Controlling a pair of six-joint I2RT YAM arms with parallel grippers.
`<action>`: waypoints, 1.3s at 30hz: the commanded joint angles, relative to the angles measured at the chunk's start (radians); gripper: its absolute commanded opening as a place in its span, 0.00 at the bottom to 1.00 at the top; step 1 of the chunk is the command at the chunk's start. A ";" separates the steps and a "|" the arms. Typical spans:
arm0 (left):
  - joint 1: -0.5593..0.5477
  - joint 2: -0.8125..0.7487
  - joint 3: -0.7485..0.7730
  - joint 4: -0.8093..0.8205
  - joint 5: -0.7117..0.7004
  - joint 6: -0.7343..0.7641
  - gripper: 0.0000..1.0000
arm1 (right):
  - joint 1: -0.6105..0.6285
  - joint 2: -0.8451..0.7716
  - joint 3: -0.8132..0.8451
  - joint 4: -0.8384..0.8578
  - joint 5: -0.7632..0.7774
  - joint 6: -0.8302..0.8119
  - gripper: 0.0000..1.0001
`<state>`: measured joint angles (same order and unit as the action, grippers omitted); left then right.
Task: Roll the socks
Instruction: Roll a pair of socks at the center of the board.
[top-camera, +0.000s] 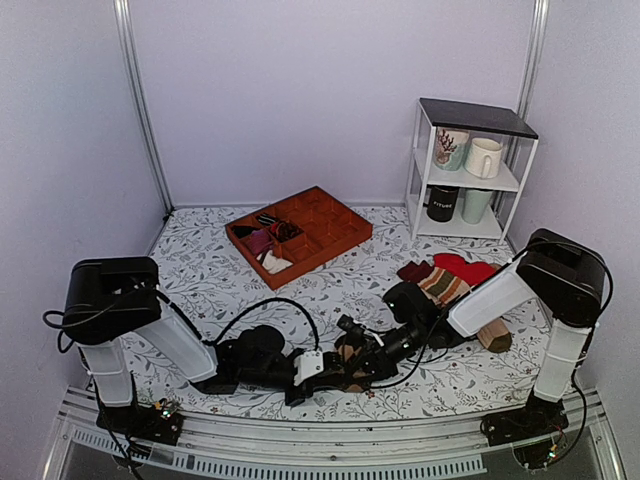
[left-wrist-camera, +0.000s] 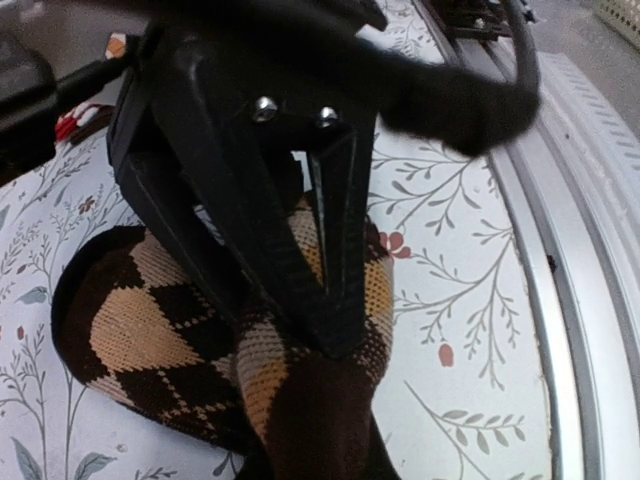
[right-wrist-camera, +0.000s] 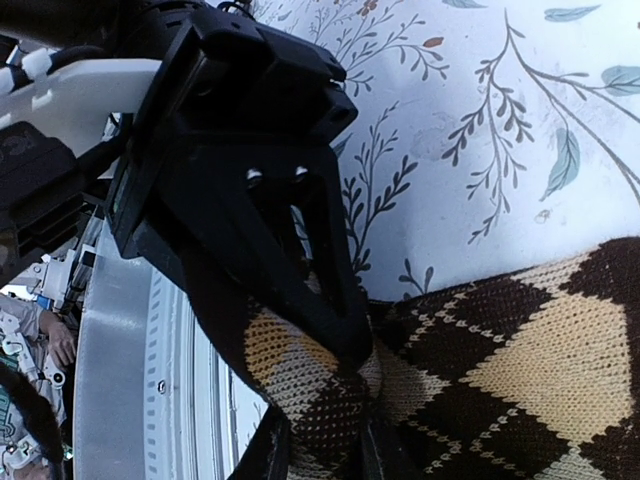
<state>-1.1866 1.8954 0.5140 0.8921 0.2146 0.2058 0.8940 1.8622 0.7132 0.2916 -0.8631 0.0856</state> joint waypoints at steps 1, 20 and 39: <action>-0.017 0.003 0.030 -0.067 0.048 -0.039 0.00 | 0.018 0.083 -0.039 -0.148 0.095 -0.008 0.19; 0.054 0.024 0.099 -0.629 0.173 -0.494 0.00 | 0.047 -0.477 -0.253 0.137 0.459 -0.274 0.59; 0.106 0.110 0.138 -0.680 0.218 -0.461 0.00 | 0.190 -0.275 -0.228 0.109 0.588 -0.330 0.56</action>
<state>-1.0836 1.9026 0.7033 0.5083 0.4858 -0.2604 1.0756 1.5505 0.4755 0.3904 -0.2974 -0.2584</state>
